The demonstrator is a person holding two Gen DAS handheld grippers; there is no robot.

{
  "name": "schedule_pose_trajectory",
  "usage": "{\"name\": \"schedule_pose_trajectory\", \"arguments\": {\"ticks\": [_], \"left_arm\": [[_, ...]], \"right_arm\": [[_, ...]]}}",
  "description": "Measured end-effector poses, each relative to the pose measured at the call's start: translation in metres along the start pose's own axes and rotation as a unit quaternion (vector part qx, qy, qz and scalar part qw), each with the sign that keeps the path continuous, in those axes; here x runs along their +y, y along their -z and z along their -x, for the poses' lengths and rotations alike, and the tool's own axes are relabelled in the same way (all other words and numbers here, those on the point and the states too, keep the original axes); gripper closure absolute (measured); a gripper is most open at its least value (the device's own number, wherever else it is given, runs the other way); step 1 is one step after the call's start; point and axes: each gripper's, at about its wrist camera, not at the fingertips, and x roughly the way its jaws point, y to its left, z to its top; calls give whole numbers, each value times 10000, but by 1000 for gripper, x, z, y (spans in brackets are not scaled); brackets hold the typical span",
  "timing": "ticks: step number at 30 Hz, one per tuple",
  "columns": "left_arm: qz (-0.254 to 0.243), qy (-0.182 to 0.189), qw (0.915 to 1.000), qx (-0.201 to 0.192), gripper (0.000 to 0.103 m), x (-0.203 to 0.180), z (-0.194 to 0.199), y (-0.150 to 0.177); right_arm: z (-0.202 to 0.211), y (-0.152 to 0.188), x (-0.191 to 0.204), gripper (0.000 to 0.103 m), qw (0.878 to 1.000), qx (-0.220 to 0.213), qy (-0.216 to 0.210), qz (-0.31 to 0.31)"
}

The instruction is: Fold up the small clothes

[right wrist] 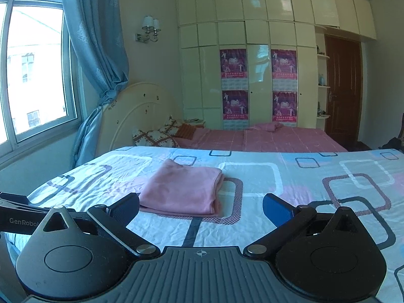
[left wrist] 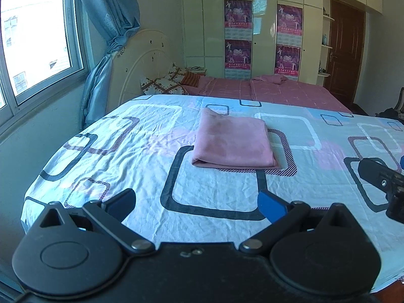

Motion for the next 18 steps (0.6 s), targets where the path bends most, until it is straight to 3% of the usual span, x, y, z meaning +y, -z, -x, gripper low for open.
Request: {"name": "schedule_pose_trajectory", "arguments": {"ticks": [18], "left_arm": [[-15, -118, 9999, -26, 1, 6, 0, 0]], "right_arm": [[-3, 1, 0, 0, 10000, 33, -49, -14]]}}
